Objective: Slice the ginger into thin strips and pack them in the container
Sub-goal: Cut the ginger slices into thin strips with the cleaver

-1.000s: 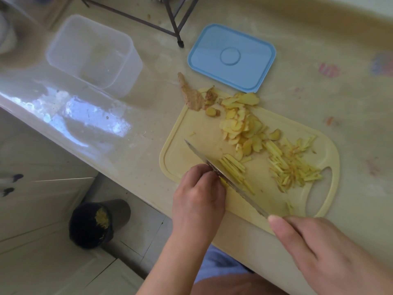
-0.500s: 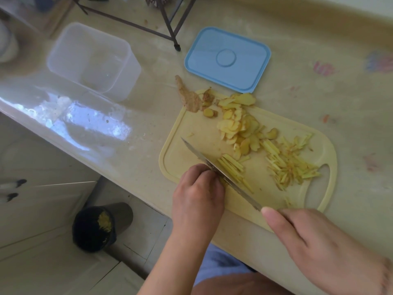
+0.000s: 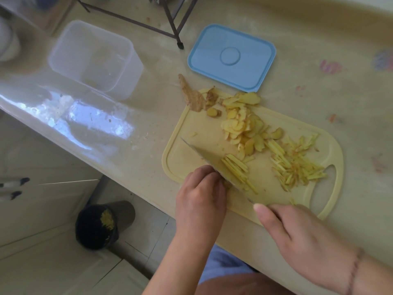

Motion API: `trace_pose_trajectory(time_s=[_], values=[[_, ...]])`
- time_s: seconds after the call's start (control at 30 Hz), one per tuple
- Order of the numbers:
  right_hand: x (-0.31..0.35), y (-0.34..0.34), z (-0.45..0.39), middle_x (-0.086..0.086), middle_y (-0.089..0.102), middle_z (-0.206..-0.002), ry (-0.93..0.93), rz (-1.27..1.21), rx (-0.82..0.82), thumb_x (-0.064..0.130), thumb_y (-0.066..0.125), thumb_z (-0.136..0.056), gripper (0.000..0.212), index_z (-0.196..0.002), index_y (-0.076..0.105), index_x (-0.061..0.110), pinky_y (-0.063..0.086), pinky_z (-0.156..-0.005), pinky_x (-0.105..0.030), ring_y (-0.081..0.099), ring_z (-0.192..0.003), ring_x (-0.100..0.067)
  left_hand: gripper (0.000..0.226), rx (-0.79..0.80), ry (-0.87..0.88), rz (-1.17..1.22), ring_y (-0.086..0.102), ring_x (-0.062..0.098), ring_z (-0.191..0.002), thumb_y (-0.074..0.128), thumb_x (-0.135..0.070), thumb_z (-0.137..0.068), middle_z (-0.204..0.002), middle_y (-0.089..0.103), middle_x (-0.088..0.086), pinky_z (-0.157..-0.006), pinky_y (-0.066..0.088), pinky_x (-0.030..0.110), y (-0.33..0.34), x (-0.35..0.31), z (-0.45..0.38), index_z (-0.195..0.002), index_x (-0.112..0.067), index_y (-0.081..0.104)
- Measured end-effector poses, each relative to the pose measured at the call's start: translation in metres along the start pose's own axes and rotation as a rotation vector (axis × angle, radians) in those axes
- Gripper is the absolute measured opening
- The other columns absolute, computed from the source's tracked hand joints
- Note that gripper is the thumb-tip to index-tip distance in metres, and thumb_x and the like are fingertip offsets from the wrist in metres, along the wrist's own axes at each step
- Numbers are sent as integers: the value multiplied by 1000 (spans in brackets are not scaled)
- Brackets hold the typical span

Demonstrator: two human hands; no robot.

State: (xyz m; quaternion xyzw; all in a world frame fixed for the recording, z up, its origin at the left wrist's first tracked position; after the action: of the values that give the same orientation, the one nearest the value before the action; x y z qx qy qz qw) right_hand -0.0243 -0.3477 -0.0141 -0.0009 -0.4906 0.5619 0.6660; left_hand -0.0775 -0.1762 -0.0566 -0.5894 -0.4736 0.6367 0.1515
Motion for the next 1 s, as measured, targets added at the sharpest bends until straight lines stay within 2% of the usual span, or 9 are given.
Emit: trace_pose_trajectory(time_s=[0.1,0.27,0.37,0.47,0.57,0.67,0.8,0.9,1.0], values=[[2,-4,2,1,46,-48,10,-38,-5,77,16,-82,70,-54,35,17,31,-48,-26,42,-44,-11,17,26,-4,-10,69,17,-82,68,-1,-78,-98,72,1,-75,50,20,-3,-2,1,-89,-9,79],[7,-12,18,0,48,-50,18,-16,-42,80,16,-77,67,-72,44,20,32,-51,-26,43,-47,-11,21,61,-35,-54,69,19,-76,76,5,-71,-93,73,1,-73,46,19,-4,-3,-5,-84,-10,79],[10,-14,20,2,48,-50,31,-5,-29,81,14,-75,69,-67,43,19,32,-51,-26,42,-48,-12,26,84,-46,-50,68,18,-78,79,8,-67,-94,73,0,-74,45,18,-6,-5,-6,-84,-11,79],[8,-13,18,3,50,-51,47,-5,-14,81,13,-76,76,-59,39,11,33,-52,-27,44,-49,-12,25,75,-38,-45,68,18,-77,80,8,-67,-94,73,-1,-74,45,17,-5,-3,-6,-83,-11,78],[5,-3,8,10,56,-59,26,24,-5,81,9,-78,75,-55,40,16,36,-53,-30,49,-51,-12,21,53,-24,-32,69,18,-77,76,6,-70,-94,73,-1,-73,45,16,-5,-1,-5,-83,-11,78],[8,2,-3,6,53,-54,6,-14,-8,79,12,-81,72,-53,37,18,36,-50,-31,47,-47,-13,16,52,-28,-28,67,16,-74,74,1,-73,-92,72,-1,-69,46,17,-5,-1,-4,-81,-12,78],[12,-9,11,2,47,-47,35,-66,-11,78,17,-79,72,-57,38,13,30,-48,-24,44,-44,-10,15,53,-52,-34,64,12,-71,80,1,-71,-90,71,-2,-67,47,19,-6,0,-6,-78,-12,77],[10,-10,21,3,48,-48,47,-39,-7,79,16,-78,74,-56,38,12,33,-52,-29,45,-47,-11,18,61,-49,-34,64,13,-72,80,3,-70,-91,71,-2,-66,46,17,-5,-1,-6,-79,-12,78],[6,-7,20,6,50,-50,49,-11,-11,80,14,-77,74,-56,39,14,35,-54,-31,46,-49,-12,16,41,-24,-22,65,15,-73,70,0,-75,-93,70,-2,-65,49,21,-5,-1,-4,-82,-11,78]])
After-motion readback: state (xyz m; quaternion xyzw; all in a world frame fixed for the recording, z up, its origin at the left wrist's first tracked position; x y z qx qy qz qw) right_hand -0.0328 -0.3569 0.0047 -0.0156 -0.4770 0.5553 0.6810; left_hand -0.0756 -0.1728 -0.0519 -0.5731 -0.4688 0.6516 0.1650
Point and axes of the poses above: each hand's wrist, its own z-axis away from the middle knuckle, its own y-axis out of the palm, x = y × z, the point moved 1 cm from there along -z, towards the middle knuckle
